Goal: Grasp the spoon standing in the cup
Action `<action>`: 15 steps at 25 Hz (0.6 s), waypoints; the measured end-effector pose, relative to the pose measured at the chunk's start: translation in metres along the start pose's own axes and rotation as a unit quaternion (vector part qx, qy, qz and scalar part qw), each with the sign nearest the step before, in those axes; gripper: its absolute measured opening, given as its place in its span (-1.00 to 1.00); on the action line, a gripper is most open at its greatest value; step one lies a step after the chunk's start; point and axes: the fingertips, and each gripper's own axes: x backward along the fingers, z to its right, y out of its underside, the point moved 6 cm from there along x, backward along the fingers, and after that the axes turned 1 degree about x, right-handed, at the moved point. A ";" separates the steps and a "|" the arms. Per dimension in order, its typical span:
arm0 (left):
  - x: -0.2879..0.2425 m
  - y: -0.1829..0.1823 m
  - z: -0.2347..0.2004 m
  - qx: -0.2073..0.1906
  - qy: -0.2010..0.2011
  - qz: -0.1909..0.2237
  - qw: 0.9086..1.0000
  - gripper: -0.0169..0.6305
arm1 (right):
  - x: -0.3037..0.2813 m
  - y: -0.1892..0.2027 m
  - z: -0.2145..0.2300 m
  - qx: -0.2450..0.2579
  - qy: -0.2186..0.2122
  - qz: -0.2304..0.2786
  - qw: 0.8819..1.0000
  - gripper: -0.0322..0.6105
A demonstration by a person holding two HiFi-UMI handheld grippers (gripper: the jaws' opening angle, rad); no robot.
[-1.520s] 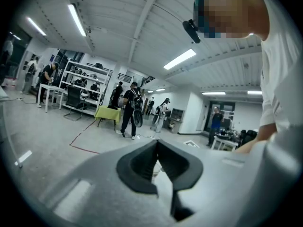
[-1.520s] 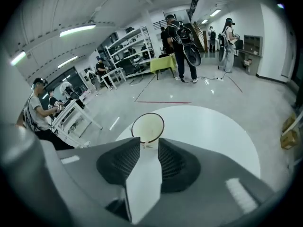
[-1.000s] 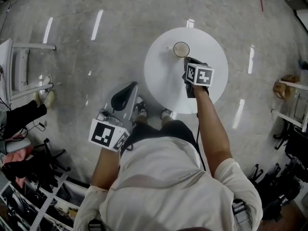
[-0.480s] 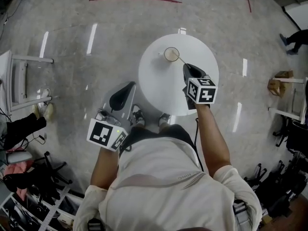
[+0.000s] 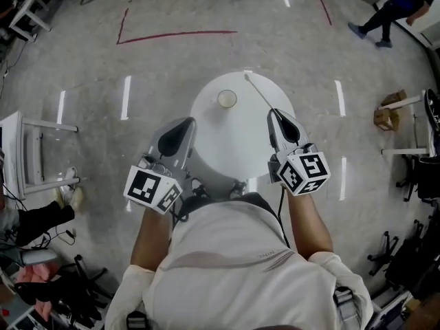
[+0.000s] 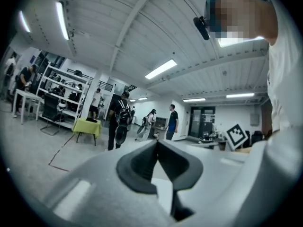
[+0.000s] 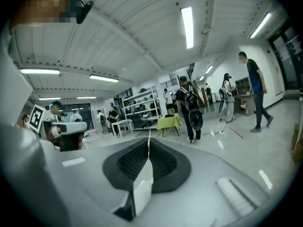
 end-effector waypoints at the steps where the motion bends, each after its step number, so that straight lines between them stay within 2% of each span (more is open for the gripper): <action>1: -0.003 -0.005 0.005 -0.006 0.004 0.000 1.000 -0.94 | 0.012 -0.009 -0.001 0.006 0.004 0.019 1.000 -0.87; 5: -0.005 -0.021 0.021 -0.027 0.019 0.008 0.999 -0.94 | 0.056 -0.035 -0.009 0.039 0.020 0.088 0.995 -0.87; 7: -0.005 -0.026 0.027 -0.032 0.023 0.013 0.999 -0.94 | 0.071 -0.044 -0.012 0.049 0.024 0.107 0.993 -0.87; 15: -0.010 -0.035 0.060 -0.044 0.038 0.022 0.998 -0.94 | 0.096 -0.056 0.000 0.046 0.026 0.120 0.991 -0.87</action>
